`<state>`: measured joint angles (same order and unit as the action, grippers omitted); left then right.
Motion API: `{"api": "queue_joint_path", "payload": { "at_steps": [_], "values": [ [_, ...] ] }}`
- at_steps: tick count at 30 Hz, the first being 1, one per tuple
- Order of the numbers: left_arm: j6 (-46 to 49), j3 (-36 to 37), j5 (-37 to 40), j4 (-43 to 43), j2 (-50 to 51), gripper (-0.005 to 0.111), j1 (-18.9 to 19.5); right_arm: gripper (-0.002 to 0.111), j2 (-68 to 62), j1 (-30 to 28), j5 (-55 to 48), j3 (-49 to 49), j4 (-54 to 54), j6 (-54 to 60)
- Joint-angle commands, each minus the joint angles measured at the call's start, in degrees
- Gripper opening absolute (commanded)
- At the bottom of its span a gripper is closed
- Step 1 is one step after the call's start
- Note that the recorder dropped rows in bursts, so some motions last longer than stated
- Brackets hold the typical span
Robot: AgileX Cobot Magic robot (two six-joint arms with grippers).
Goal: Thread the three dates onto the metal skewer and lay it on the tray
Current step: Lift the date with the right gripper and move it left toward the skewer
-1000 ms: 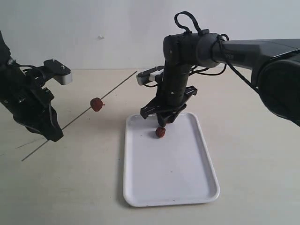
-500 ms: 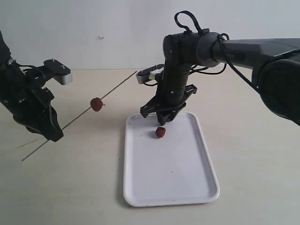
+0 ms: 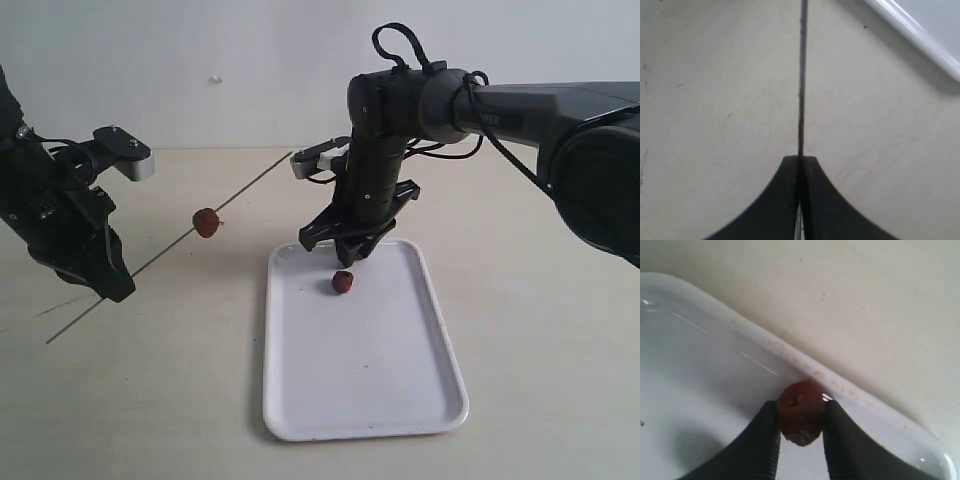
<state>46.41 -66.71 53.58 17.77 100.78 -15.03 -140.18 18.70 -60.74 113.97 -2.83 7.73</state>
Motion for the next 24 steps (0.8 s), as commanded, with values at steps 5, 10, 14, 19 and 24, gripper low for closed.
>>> {"api": "queue_joint_path", "payload": {
  "at_steps": [5,10,14,19,24],
  "values": [
    [-0.14,0.19,-0.37,0.84,-0.10,0.000,0.11,0.029,2.83,-0.03,-2.34,0.39,1.14,0.16],
    [-0.14,0.19,-1.62,0.84,-0.10,0.000,0.11,0.029,4.67,-0.03,-5.63,0.39,3.87,0.33],
    [-0.14,0.19,-2.00,0.84,-0.10,0.000,0.11,0.029,6.03,-0.03,-9.22,0.39,5.14,1.77],
    [-0.14,0.07,-3.80,0.84,-0.10,0.000,0.11,0.029,8.03,-0.03,-9.22,0.39,5.14,5.19],
    [-0.14,0.07,-3.80,0.84,-0.10,0.000,0.11,0.029,10.12,-0.03,-9.22,0.16,5.14,8.77]
  ]
}}
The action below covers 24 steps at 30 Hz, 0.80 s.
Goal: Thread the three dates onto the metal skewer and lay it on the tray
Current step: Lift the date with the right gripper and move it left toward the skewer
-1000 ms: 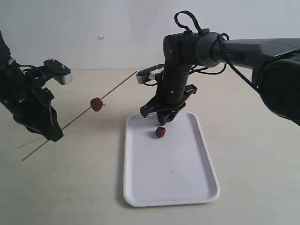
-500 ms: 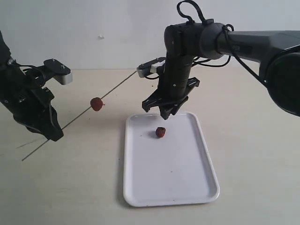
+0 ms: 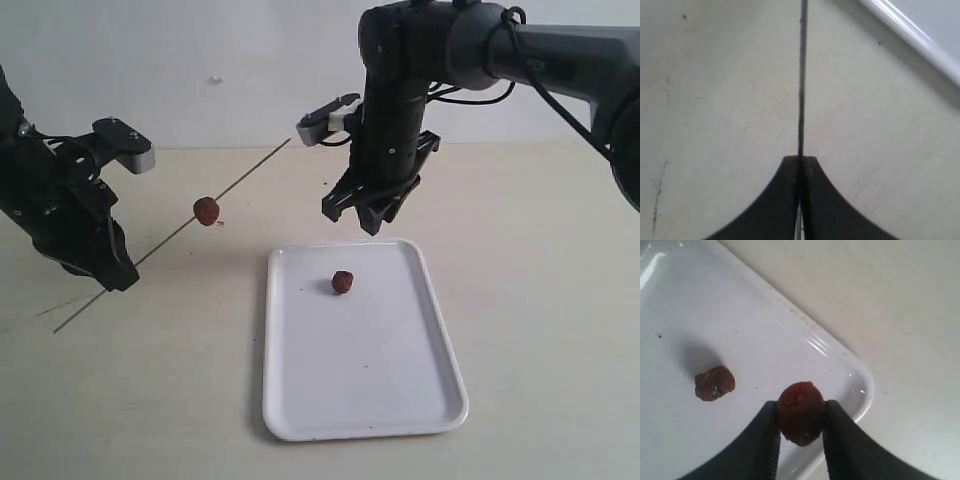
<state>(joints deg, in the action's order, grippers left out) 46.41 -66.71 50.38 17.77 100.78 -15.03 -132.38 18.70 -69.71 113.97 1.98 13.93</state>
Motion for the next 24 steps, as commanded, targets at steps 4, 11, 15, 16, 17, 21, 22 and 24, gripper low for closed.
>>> {"api": "queue_joint_path", "payload": {
  "at_steps": [4,11,15,16,17,21,22,24],
  "values": [
    [-0.14,0.07,-0.60,0.84,-0.10,0.000,0.11,0.029,3.83,-0.03,-0.25,0.16,0.49,2.42],
    [-0.14,0.07,-0.60,0.84,-0.10,0.000,0.11,0.029,3.98,-0.03,-0.25,0.16,0.86,2.42],
    [-0.14,0.07,-0.60,0.84,-0.10,0.000,0.11,0.029,3.39,-0.03,-0.25,0.16,-0.01,2.42],
    [-0.14,0.07,-0.60,0.84,-0.10,0.000,0.11,0.029,3.14,-0.03,-0.25,0.16,-0.32,2.34],
    [-0.14,0.07,-0.60,0.84,-0.10,0.000,0.11,0.029,3.03,-0.03,1.20,0.16,-0.71,2.34],
    [-0.14,0.07,-0.60,0.84,-0.10,0.000,0.11,0.029,2.33,-0.03,7.42,0.16,-2.28,2.34],
    [-0.14,0.07,-0.60,0.84,-0.10,0.000,0.11,0.029,2.34,-0.03,8.74,0.16,-2.55,2.34],
    [-0.14,0.07,-0.60,0.84,-0.10,0.000,0.11,0.029,2.31,-0.03,11.88,0.16,-2.76,2.34]
  ]
}}
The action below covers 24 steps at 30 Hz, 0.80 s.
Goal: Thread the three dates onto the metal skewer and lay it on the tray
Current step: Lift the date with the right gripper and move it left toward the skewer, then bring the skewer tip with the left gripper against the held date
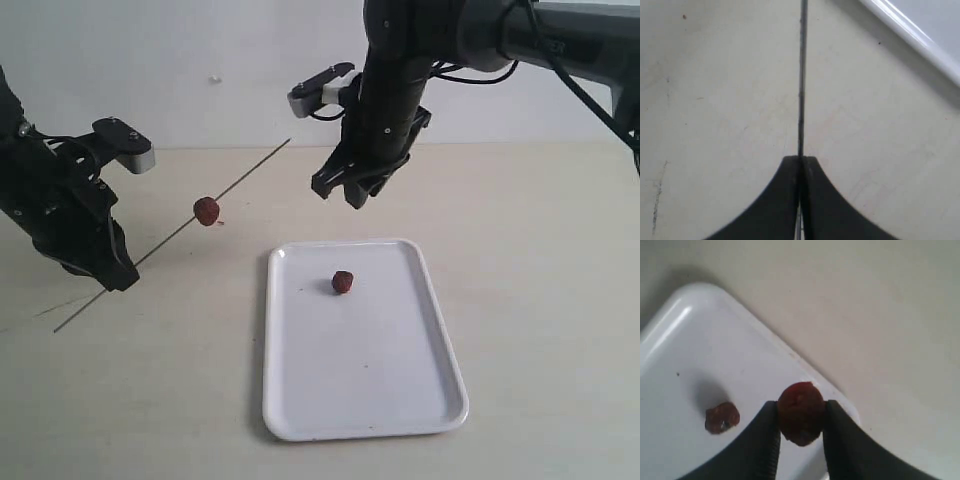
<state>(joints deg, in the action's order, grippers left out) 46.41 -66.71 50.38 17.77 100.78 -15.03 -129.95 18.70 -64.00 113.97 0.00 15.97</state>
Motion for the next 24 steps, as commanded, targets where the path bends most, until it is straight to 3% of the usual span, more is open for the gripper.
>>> {"api": "queue_joint_path", "payload": {
  "at_steps": [1,8,17,24],
  "values": [
    [-0.14,0.07,-0.60,0.84,-0.10,0.000,0.11,0.029,-0.12,-0.03,7.37,0.16,-0.81,0.30],
    [-0.14,0.07,-0.60,0.84,-0.10,0.000,0.11,0.029,-0.12,-0.03,15.04,0.16,-1.80,0.30],
    [0.06,0.07,-0.60,-2.30,-0.10,0.000,0.11,0.029,-0.12,-0.03,14.43,0.16,-12.49,-4.26],
    [0.06,0.07,-0.13,-7.03,-0.10,0.000,0.22,0.029,0.02,-0.03,7.59,0.16,-3.69,-3.87]
  ]
}}
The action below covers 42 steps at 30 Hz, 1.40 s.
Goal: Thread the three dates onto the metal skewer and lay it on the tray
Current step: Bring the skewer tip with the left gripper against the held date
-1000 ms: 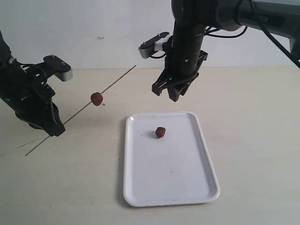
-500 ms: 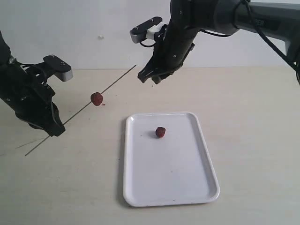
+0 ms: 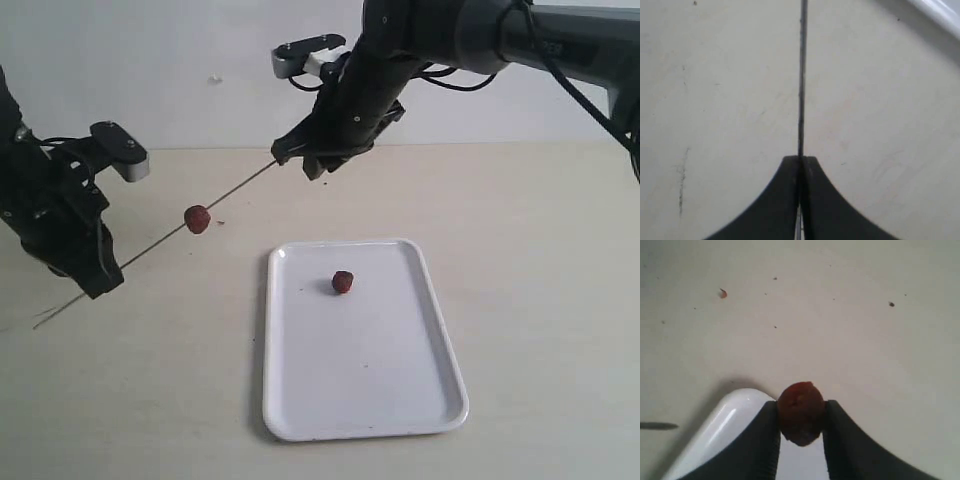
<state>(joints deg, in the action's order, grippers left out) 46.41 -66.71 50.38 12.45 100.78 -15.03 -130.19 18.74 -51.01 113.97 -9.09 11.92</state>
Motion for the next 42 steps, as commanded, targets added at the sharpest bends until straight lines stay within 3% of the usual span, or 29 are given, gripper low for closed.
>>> {"api": "queue_joint_path", "payload": {
  "at_steps": [1,5,8,13,19,24,37,42],
  "values": [
    [0.06,0.07,0.06,-1.83,-0.10,0.000,0.23,0.029,0.61,-0.07,-8.89,0.16,7.83,0.50],
    [2.90,0.07,1.33,-2.26,-0.10,0.000,0.23,0.029,0.93,-0.07,-18.13,0.16,16.17,3.85],
    [5.49,0.07,1.85,-2.26,-0.10,0.000,0.23,0.029,2.05,-0.07,-18.95,0.16,18.86,12.25],
    [5.83,0.07,2.35,-2.87,-0.10,0.000,0.47,0.029,6.69,-0.37,-18.95,0.13,11.38,24.21],
    [12.67,0.07,6.66,-2.87,-0.10,0.000,1.11,0.029,12.77,-2.05,-18.95,-0.42,7.69,28.83],
    [15.21,0.07,7.59,-2.04,-0.10,0.000,1.40,0.029,17.70,-2.06,-18.95,-5.27,-0.13,46.19],
    [20.34,0.07,7.06,-1.02,-0.10,0.000,1.25,0.029,20.24,-2.06,-18.95,-20.06,3.63,50.60],
    [24.45,0.07,6.36,4.03,-0.10,0.000,1.01,0.029,20.24,-2.06,-18.95,-21.00,4.37,51.04]
  ]
}}
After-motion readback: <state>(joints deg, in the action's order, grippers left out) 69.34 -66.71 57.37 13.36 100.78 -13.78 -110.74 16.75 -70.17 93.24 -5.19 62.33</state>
